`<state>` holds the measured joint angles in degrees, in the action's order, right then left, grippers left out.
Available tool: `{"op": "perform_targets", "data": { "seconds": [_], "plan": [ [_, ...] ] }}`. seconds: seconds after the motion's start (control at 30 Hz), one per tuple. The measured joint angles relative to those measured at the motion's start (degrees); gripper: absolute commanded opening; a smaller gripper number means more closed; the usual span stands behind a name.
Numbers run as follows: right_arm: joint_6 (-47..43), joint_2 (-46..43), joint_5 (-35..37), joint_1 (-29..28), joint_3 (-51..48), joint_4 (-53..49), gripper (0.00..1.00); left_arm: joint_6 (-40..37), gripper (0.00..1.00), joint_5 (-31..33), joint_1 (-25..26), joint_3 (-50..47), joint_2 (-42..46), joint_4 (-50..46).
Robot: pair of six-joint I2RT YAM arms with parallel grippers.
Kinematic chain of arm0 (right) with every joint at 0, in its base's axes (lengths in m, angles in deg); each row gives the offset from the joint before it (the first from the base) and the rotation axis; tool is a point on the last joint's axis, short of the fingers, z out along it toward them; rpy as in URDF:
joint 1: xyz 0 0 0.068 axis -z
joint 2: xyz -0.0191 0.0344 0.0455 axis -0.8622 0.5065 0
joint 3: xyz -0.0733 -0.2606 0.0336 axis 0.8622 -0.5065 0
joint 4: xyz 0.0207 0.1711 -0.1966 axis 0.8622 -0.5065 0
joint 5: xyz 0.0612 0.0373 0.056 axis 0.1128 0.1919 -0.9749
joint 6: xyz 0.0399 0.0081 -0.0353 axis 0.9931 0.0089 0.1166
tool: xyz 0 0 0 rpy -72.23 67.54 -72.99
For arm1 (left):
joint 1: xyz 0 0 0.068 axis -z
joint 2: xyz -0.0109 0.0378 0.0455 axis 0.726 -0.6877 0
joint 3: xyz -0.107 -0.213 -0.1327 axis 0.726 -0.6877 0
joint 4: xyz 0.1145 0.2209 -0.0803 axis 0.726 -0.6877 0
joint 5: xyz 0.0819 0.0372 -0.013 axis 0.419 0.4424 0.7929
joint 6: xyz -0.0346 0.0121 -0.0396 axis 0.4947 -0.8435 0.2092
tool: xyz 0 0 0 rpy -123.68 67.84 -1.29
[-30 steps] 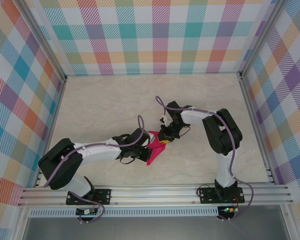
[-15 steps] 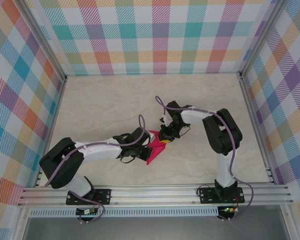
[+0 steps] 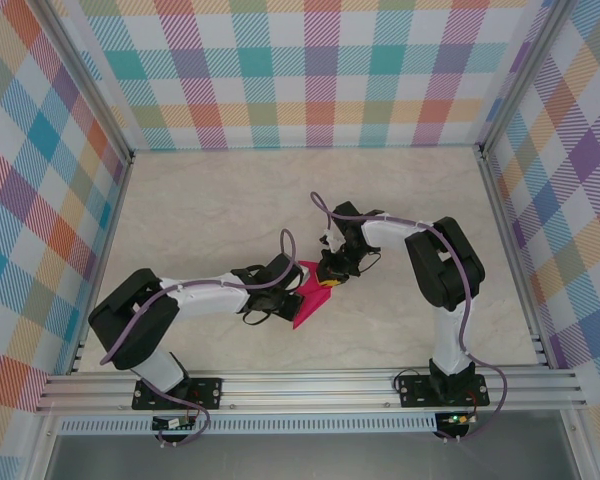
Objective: Fold a paper plane with a square sheet of paper (pick it up from the middle)
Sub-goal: Third fold the triangle at the center of the table.
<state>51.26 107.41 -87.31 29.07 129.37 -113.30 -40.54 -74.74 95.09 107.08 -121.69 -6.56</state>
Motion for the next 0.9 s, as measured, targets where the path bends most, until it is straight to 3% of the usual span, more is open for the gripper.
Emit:
{"op": "perform_targets", "data": {
  "seconds": [0.9],
  "plan": [
    [0.0, 0.0, 0.0, 0.0, 0.0, 0.0, 0.16, -1.7, 0.0, 1.1, 0.0, 1.2, -0.2, -0.2]
  ]
}}
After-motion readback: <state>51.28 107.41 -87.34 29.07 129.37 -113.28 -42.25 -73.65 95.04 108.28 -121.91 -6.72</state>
